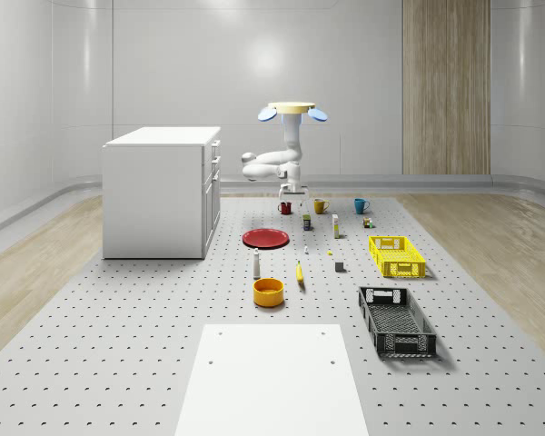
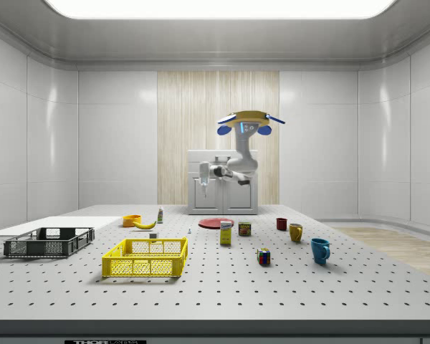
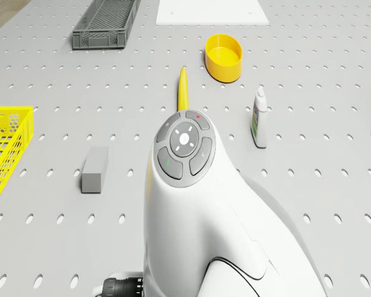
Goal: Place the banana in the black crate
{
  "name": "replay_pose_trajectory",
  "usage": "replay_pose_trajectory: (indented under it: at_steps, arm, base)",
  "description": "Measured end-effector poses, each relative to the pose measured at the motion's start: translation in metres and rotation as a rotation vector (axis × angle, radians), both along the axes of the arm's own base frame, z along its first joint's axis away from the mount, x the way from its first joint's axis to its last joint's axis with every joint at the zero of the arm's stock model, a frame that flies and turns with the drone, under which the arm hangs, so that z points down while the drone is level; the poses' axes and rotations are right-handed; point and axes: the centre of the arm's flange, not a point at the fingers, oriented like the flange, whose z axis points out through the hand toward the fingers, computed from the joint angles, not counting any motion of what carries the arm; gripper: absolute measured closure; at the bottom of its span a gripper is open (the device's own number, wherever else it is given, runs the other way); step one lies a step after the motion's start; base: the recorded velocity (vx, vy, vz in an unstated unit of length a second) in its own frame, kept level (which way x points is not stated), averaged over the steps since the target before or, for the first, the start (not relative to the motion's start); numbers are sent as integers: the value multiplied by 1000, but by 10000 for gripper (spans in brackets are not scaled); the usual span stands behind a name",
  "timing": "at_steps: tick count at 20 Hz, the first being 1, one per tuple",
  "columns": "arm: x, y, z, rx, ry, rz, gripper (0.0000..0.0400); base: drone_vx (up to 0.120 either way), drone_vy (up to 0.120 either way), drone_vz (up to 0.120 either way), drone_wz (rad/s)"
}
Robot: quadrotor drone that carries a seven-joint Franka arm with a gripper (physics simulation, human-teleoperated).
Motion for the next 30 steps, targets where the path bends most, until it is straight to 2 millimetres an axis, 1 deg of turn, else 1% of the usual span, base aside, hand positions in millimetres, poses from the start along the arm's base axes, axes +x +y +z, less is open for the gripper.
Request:
replay_pose_trajectory:
  at_steps: [4,7,16,30]
  arm:
    - [0,0,0,0,0,0,0]
    - [0,0,0,0,0,0,0]
    - [0,0,0,0,0,0,0]
    - [0,0,0,0,0,0,0]
  base:
    - [120,0,0,0]
    - [120,0,-53,0]
    - [120,0,-102,0]
    - [120,0,0,0]
